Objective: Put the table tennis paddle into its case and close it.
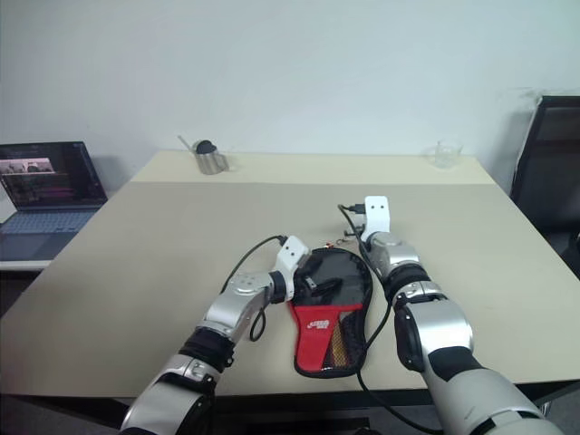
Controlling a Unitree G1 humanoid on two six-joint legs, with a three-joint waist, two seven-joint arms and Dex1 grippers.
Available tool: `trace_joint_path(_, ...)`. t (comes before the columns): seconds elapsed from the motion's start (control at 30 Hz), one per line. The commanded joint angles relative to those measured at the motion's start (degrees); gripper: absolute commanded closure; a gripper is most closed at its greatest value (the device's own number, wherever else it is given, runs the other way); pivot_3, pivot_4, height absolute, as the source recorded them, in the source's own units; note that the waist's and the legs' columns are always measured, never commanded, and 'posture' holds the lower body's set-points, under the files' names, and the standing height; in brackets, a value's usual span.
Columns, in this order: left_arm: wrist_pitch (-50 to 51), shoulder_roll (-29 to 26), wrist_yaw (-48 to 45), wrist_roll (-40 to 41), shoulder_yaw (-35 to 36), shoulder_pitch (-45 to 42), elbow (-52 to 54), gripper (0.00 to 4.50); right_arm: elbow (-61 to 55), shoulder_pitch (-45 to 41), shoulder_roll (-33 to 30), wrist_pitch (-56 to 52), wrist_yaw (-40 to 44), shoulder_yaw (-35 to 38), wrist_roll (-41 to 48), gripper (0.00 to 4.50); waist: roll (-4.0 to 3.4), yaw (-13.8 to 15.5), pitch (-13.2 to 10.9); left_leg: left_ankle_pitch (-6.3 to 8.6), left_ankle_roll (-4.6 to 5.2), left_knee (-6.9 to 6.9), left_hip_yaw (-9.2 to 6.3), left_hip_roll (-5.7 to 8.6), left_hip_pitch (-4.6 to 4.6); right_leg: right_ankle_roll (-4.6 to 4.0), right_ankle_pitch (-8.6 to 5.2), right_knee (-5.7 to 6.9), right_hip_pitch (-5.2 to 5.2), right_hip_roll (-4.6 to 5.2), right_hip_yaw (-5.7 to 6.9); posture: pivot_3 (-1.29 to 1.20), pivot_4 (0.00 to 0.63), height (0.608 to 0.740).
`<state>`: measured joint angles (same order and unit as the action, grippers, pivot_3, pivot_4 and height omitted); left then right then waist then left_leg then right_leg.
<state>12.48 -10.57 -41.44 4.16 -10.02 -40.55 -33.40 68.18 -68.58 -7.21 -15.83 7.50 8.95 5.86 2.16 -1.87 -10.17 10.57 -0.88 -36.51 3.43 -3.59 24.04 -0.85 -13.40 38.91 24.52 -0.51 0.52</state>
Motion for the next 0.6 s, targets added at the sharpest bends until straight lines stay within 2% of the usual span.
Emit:
trace_joint_path(0.03, 2.57, -0.77, 0.01, -1.89, -1.18, 1.54, -3.51, 0.00, -6.49, -0.89, -2.32, -1.85, 1.21, 0.57, 0.84, 4.38, 0.00, 0.00, 0.00, 0.00, 0.00, 0.06, -0.01, 0.00, -0.12, 0.00, 0.00, -0.04, -0.11, 0.00, -0.01, 0.00, 0.150, 0.740)
trace_joint_path(0.2, 3.02, -0.83, -0.07, -1.93, -1.28, 1.60, -3.47, 0.00, -15.29, 2.60, -3.68, -6.81, 2.66, 0.12, 0.65, 4.38, -0.01, 0.14, 0.02, 0.00, 0.00, 0.27, -0.03, -0.01, -0.20, -0.01, -0.01, -0.21, -0.19, 0.01, 0.02, 0.00, 0.150, 0.740)
trace_joint_path(0.6, 3.18, -1.09, -0.88, -2.60, -2.51, 1.16, -3.92, 0.00, -38.03, 19.42, -9.96, -19.18, 1.00, -1.65, -1.74, 4.38, -0.13, 0.23, 0.09, -0.01, 0.01, 0.45, -0.01, -0.01, -0.20, 0.02, -0.02, -0.42, -0.21, 0.11, 0.03, 0.00, 0.150, 0.740)
